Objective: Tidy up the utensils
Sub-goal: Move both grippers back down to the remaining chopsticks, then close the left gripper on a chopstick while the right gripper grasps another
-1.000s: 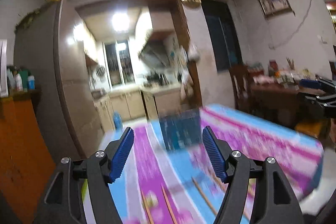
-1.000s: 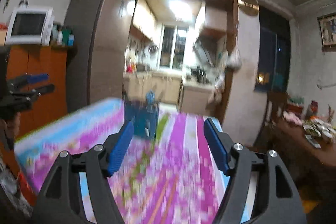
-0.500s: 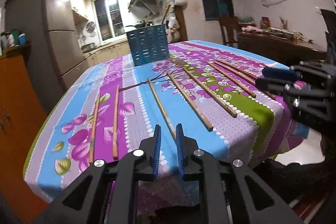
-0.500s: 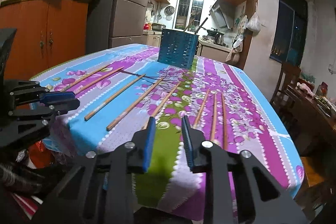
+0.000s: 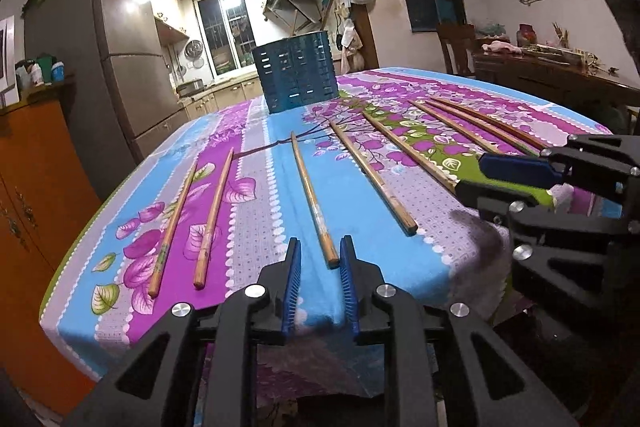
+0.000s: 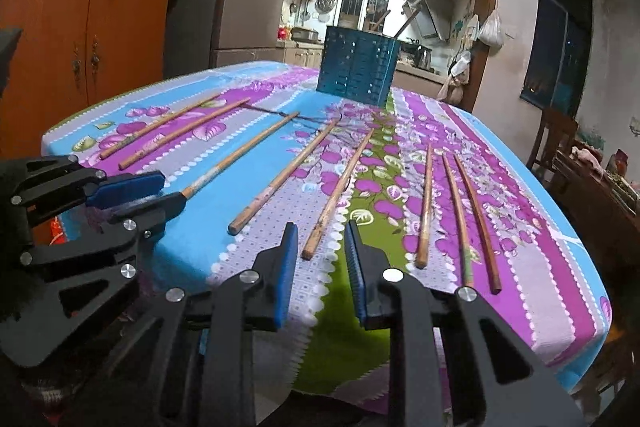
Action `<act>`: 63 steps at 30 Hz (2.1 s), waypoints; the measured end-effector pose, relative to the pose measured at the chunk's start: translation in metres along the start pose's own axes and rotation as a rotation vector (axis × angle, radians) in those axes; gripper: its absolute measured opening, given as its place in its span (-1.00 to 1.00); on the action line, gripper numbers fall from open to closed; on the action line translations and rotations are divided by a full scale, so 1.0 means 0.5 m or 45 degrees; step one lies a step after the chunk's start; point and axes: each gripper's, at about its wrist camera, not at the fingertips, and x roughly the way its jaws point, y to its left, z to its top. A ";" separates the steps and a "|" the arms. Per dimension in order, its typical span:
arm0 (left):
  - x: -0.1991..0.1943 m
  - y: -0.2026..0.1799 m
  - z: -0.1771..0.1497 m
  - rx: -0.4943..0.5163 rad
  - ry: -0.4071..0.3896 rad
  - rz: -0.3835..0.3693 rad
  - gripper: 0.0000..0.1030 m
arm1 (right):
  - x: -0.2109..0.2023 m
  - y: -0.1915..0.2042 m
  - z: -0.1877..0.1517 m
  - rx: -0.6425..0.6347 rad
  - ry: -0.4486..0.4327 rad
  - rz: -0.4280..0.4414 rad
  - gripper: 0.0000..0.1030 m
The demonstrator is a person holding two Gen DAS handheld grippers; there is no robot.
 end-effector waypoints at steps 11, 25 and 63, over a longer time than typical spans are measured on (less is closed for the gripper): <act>0.006 0.010 -0.009 -0.063 -0.037 -0.030 -0.59 | 0.010 0.015 -0.007 0.026 0.006 -0.097 -0.72; 0.006 0.008 -0.009 -0.070 -0.047 -0.065 -0.83 | 0.004 -0.001 -0.010 0.083 -0.018 -0.097 -0.91; -0.128 0.118 0.203 -0.122 -0.410 -0.035 -0.86 | -0.175 -0.034 0.171 -0.155 -0.628 -0.177 -0.91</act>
